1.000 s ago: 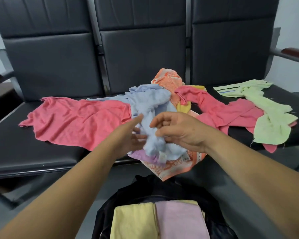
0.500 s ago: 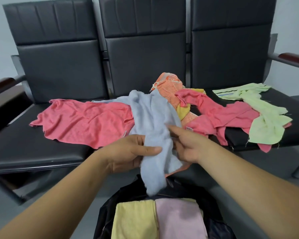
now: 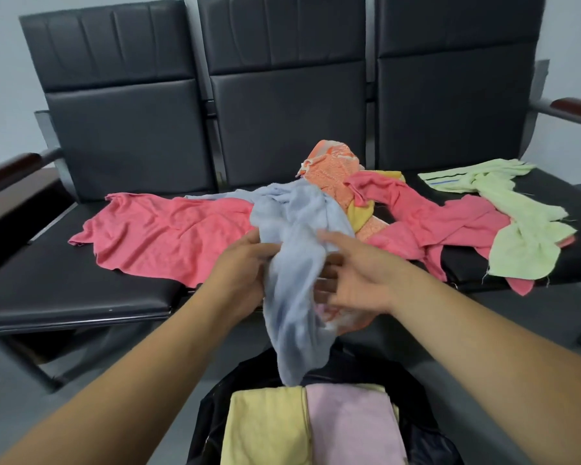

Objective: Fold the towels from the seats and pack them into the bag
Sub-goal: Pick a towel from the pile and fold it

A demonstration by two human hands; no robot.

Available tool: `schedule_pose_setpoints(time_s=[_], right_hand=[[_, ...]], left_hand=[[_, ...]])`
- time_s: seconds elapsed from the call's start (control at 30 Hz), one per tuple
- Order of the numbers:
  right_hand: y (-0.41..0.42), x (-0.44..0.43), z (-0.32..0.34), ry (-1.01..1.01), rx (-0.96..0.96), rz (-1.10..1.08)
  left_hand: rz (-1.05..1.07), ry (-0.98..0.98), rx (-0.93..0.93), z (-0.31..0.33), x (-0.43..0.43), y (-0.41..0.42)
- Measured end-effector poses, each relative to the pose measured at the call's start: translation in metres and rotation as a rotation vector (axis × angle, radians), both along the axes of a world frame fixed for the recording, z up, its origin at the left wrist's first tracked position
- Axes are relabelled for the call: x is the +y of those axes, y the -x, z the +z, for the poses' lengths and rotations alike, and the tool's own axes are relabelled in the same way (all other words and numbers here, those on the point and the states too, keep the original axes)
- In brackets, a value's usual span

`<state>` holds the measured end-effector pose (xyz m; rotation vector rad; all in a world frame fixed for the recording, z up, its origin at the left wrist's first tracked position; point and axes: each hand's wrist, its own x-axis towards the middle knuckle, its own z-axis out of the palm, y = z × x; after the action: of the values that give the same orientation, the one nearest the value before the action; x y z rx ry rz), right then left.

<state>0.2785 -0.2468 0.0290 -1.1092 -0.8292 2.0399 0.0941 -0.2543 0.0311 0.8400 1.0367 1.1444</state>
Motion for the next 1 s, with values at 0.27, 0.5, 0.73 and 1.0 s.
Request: schedule_pose_setpoints(time_s=[0.27, 0.5, 0.73, 1.0], right_hand=[[-0.012, 0.01, 0.007, -0.124, 0.208, -0.1], [-0.01, 0.006, 0.007, 0.031, 0.214, 0.116], [-0.013, 0.011, 0.002, 0.072, 0.182, 0.021], [-0.007, 0.007, 0.015, -0.096, 0.218, -0.005]], left_hand=[[-0.164, 0.33, -0.222, -0.003, 0.0, -0.003], [0.067, 0.192, -0.189, 0.005, 0.009, -0.005], [-0.377, 0.039, -0.104, 0.011, -0.004, 0.007], [-0.162, 0.126, -0.04, 0.014, -0.001, 0.015]])
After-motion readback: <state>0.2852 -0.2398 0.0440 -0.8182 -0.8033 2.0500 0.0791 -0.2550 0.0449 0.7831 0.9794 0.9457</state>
